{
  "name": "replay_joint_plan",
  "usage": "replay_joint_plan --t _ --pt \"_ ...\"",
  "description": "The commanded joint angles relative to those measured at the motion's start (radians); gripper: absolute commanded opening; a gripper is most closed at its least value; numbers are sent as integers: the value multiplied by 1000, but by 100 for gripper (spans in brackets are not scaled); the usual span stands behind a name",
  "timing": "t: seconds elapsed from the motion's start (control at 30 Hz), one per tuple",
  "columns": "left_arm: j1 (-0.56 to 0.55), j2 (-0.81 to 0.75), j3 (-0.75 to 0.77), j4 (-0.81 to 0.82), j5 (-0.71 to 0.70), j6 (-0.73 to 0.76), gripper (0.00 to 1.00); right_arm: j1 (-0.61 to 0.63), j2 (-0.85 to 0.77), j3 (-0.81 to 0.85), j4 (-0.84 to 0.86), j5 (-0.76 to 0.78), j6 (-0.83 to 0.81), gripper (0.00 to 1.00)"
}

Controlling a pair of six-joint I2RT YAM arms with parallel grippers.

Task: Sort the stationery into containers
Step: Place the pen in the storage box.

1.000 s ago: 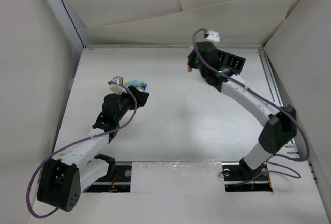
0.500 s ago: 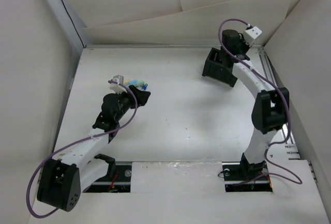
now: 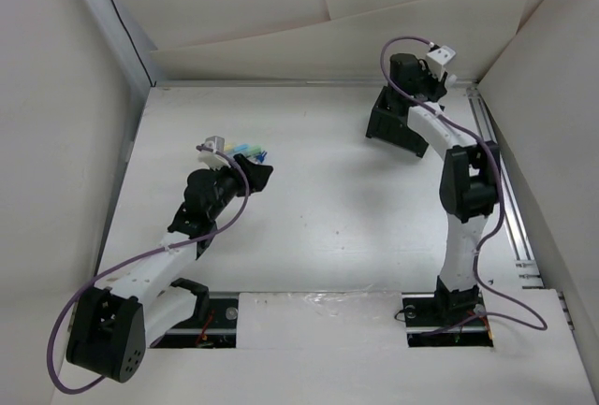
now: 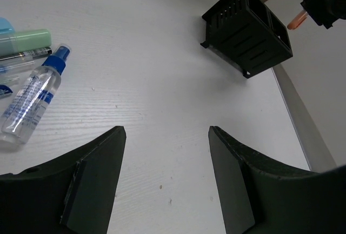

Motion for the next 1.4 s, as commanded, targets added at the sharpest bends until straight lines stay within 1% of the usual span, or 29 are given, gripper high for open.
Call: replay_joint_plan --t 0.0,0.07,0.2,0.37,0.53,0.57,0.6,0.63,0.67,0.8,0.9,0.97,1.0,1.07,1.1,1.17,1.23,1.27,1.3,1.33,1.37 --pt "-4 -11 37 41 -16 -6 59 -7 37 62 50 41 -43 0" --pt "-4 -11 37 30 -26 -6 59 -16 69 79 50 66 -55 0" --pt "-4 -11 46 19 -51 -6 59 -16 79 88 50 66 -68 0" --pt "-4 -2 65 -57 -146 3 59 -7 89 78 50 75 -68 1" --pt "-4 19 85 -123 -238 3 59 45 71 44 59 98 -68 13" --pt "-4 20 95 -133 -250 3 59 45 71 44 59 98 -68 20" --pt "-4 32 96 -151 -273 3 59 45 71 33 59 98 -68 24" --pt "-4 46 96 -151 -282 3 59 56 71 33 59 98 -68 24" --pt "-4 46 105 -162 -283 3 59 56 71 21 59 98 -68 27" --pt "-4 64 105 -171 -304 -6 59 65 28 -7 59 98 -59 33" --pt "-4 85 105 -171 -304 -6 59 65 1 -28 59 98 -59 34" --pt "-4 86 105 -171 -313 -6 59 65 -9 -39 59 98 -59 38" --pt "-4 86 105 -171 -313 -6 59 65 -18 -50 59 98 -59 43" --pt "-4 86 105 -183 -322 -6 60 65 -36 -62 59 98 -59 44" --pt "-4 86 105 -183 -339 -6 60 65 -50 -76 59 86 -59 44" --pt "-4 86 123 -206 -362 -6 60 78 -114 -88 59 61 -59 47" --pt "-4 110 135 -234 -371 5 60 97 -198 -99 36 -32 -49 50" --pt "-4 121 152 -246 -371 15 60 98 -226 -108 19 -84 -30 53" --pt "-4 134 161 -278 -382 25 60 110 -252 -108 -10 -189 -10 53" --pt "-4 163 171 -298 -391 25 59 128 -297 -108 -86 -230 15 46" --pt "-4 177 180 -314 -401 47 57 139 -317 -108 -126 -268 80 21"
